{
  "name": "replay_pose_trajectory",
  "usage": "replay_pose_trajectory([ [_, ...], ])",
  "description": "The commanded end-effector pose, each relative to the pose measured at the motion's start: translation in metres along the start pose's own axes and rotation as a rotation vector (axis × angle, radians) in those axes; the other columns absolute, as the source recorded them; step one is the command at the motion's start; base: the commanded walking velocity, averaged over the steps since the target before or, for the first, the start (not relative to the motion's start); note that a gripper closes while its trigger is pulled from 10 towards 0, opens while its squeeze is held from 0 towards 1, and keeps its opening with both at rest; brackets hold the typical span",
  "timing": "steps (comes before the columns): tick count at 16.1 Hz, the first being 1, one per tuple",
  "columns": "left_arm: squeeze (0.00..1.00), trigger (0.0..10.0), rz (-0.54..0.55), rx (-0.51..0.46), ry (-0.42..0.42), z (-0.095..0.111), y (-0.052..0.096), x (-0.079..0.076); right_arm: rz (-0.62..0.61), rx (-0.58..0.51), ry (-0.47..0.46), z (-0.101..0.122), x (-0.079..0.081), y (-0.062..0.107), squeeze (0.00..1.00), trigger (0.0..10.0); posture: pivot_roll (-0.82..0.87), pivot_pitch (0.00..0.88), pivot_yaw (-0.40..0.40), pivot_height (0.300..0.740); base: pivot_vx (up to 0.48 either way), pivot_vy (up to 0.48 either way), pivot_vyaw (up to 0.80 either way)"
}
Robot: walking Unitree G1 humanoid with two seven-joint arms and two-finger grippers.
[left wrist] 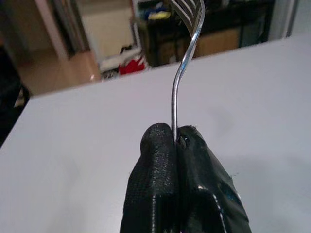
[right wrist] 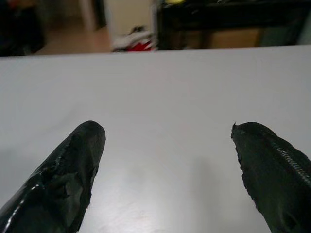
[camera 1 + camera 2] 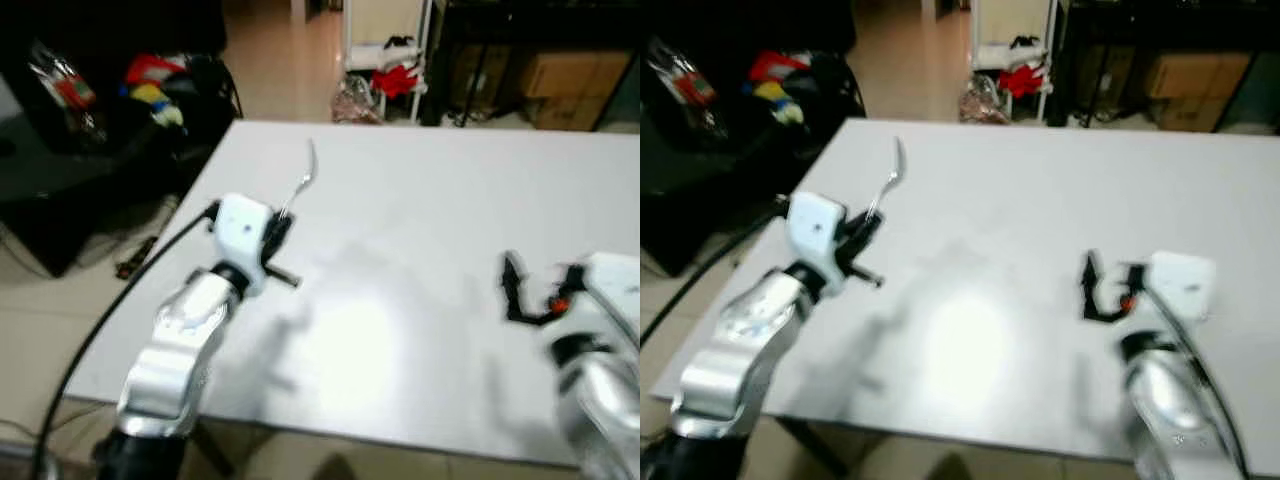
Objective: Setting the table
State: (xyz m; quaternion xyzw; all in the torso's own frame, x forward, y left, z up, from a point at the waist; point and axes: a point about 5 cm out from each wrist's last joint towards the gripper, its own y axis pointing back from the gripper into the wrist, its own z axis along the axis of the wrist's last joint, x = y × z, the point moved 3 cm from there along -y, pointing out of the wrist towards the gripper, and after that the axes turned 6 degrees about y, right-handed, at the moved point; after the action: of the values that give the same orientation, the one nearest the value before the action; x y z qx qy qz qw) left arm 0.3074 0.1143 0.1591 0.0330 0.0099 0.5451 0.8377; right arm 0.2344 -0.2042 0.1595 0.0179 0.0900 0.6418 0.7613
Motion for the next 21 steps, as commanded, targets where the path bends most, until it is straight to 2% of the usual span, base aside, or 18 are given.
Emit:
replay_pose_trajectory([
  [1, 0.00, 10.0, 0.000, 0.007, -0.012, 0.000, 0.003, 0.002, 0.025, 0.006, 0.001, 0.001, 0.004, 0.001, 0.00, 10.0, -0.04, 0.000, 0.025, 0.740, 0.000, 0.000, 0.00],
  [2, 0.00, 10.0, -0.004, 0.020, -0.020, -0.003, 0.002, 0.000, 0.044, 0.022, 0.001, -0.002, 0.006, 0.001, 0.00, 10.0, -0.04, 0.000, 0.023, 0.740, 0.000, 0.000, 0.00],
  [5, 0.00, 10.0, 0.037, 0.166, -0.103, -0.027, -0.006, 0.005, 0.113, 0.108, 0.050, -0.019, 0.006, -0.004, 0.00, 10.0, -0.03, 0.000, 0.016, 0.740, 0.000, 0.000, 0.00],
  [6, 0.00, 10.0, 0.032, 0.176, -0.112, -0.029, -0.007, 0.004, 0.119, 0.118, 0.051, -0.021, 0.006, -0.005, 0.00, 10.0, -0.03, 0.000, 0.016, 0.740, 0.000, 0.000, 0.00],
  [7, 0.00, 10.0, 0.033, 0.250, -0.147, -0.040, -0.007, 0.003, 0.197, 0.140, 0.064, -0.028, 0.011, -0.005, 0.00, 10.0, -0.02, 0.000, 0.015, 0.740, 0.000, 0.000, 0.00],
  [8, 0.00, 10.0, 0.051, 0.262, -0.140, -0.043, -0.006, 0.003, 0.248, 0.138, 0.080, -0.029, 0.014, -0.005, 0.00, 10.0, -0.02, 0.000, 0.016, 0.740, 0.000, 0.000, 0.00],
  [12, 0.00, 10.0, 0.089, 0.164, -0.059, -0.032, 0.003, 0.005, 0.217, 0.066, 0.048, -0.018, 0.017, -0.001, 0.00, 10.0, -0.03, 0.000, 0.027, 0.740, 0.000, 0.000, 0.00],
  [14, 0.00, 10.0, 0.061, 0.137, -0.091, -0.026, 0.008, 0.002, 0.168, 0.048, -0.015, -0.019, 0.017, 0.003, 0.00, 10.0, -0.02, 0.000, 0.024, 0.740, 0.000, -0.390, 0.00],
  [19, 0.00, 10.0, 0.064, 0.161, -0.146, -0.027, 0.016, 0.009, 0.171, 0.069, 0.010, -0.026, 0.017, 0.003, 0.00, 10.0, 0.00, 0.000, 0.019, 0.740, 0.000, -0.475, 0.00],
  [20, 0.00, 10.0, 0.073, 0.169, -0.131, -0.028, 0.017, 0.011, 0.172, 0.066, 0.012, -0.026, 0.017, 0.002, 0.00, 10.0, 0.00, 0.000, 0.016, 0.740, 0.000, 0.000, 0.00],
  [21, 0.00, 10.0, 0.090, 0.194, -0.159, -0.031, 0.018, 0.016, 0.204, 0.056, 0.012, -0.024, 0.021, 0.001, 0.00, 10.0, 0.01, 0.000, 0.015, 0.740, 0.000, 0.000, 0.00],
])
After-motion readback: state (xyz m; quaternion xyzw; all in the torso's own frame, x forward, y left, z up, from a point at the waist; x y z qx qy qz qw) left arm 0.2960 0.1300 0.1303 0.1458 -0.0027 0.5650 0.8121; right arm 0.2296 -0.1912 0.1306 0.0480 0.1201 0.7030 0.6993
